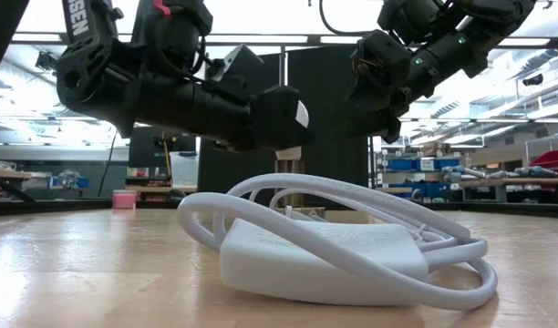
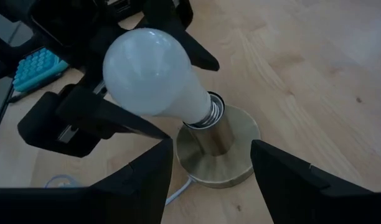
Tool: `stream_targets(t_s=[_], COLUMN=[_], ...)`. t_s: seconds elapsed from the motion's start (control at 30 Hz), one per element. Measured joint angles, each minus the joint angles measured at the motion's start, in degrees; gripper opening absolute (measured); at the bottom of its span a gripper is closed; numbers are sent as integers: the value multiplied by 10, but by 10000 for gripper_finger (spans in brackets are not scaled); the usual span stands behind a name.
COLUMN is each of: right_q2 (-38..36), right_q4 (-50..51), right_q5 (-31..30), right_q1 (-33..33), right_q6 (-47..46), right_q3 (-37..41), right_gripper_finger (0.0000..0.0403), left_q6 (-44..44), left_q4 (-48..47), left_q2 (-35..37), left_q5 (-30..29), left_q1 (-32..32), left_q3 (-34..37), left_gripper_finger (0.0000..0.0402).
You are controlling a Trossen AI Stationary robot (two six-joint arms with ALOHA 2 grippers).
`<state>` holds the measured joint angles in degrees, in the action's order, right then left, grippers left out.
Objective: Screw lightbulb
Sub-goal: Insert the white lightbulb into the silver lamp
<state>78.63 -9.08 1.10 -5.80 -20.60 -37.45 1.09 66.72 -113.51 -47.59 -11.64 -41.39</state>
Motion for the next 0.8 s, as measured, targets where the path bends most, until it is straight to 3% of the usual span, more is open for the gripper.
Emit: stream_targets(t_s=[0.57,0.8], right_q2=[0,0], right_q4=[-1,-1], right_q5=[0,0], right_q1=[0,0], right_q6=[2,12], right_q3=[0,0], right_gripper_finger=[227,227], left_q6=[-37,-65], left_q4=[-16,-53], left_q2=[0,0], left_q5=[-12,-65], left_q1=[-16,-36], left_q3=[6,6], left_gripper_finger=[319,319])
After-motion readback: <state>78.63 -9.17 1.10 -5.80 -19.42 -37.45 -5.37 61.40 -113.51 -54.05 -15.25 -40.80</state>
